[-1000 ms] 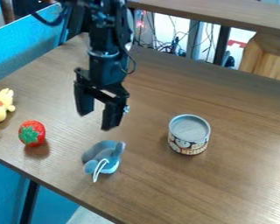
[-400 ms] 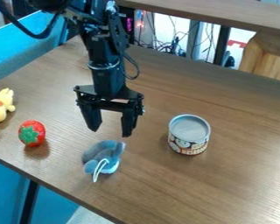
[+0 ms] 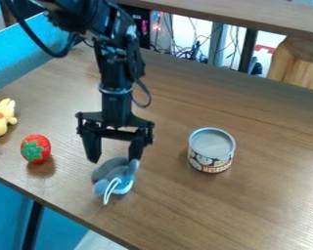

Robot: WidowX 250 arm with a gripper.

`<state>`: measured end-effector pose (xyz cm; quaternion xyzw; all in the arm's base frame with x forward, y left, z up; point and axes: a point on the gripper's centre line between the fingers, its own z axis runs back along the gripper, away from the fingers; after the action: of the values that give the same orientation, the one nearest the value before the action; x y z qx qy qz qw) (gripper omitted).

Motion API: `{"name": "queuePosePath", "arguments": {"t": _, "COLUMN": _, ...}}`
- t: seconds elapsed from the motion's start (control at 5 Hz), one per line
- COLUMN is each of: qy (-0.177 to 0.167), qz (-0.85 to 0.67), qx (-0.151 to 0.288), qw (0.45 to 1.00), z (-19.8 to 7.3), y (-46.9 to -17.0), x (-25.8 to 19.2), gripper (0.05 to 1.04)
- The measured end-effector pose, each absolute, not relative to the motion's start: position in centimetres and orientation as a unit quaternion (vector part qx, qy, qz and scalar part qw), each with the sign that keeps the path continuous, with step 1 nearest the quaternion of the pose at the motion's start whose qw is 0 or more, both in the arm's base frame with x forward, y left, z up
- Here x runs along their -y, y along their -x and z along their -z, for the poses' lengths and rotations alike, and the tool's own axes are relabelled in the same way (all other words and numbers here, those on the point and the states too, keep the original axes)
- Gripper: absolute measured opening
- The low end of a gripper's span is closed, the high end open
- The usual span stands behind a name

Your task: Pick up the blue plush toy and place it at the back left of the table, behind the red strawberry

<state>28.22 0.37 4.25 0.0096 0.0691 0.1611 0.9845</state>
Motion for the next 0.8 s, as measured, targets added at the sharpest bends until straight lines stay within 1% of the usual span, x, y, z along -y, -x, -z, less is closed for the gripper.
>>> {"name": "queuePosePath", "arguments": {"t": 0.2, "qy": -0.061, "qz": -0.171, "qx": -0.151, "qw": 0.972, "z": -2.3, "y": -27.7, "x": -1.2, "gripper": 1.005}}
{"name": "queuePosePath", "arguments": {"t": 0.4, "qy": -0.095, "qz": -0.151, "qx": -0.151, "qw": 0.972, "z": -2.0, "y": -27.9, "x": -0.7, "gripper": 0.974}}
{"name": "queuePosePath", "arguments": {"t": 0.6, "qy": -0.097, "qz": -0.141, "qx": -0.145, "qw": 0.975, "z": -2.0, "y": -27.3, "x": -0.1, "gripper": 0.743}}
{"name": "queuePosePath", "arguments": {"t": 0.8, "qy": -0.09, "qz": -0.102, "qx": -0.144, "qw": 0.98, "z": -2.4, "y": -26.8, "x": 0.0, "gripper": 0.568}}
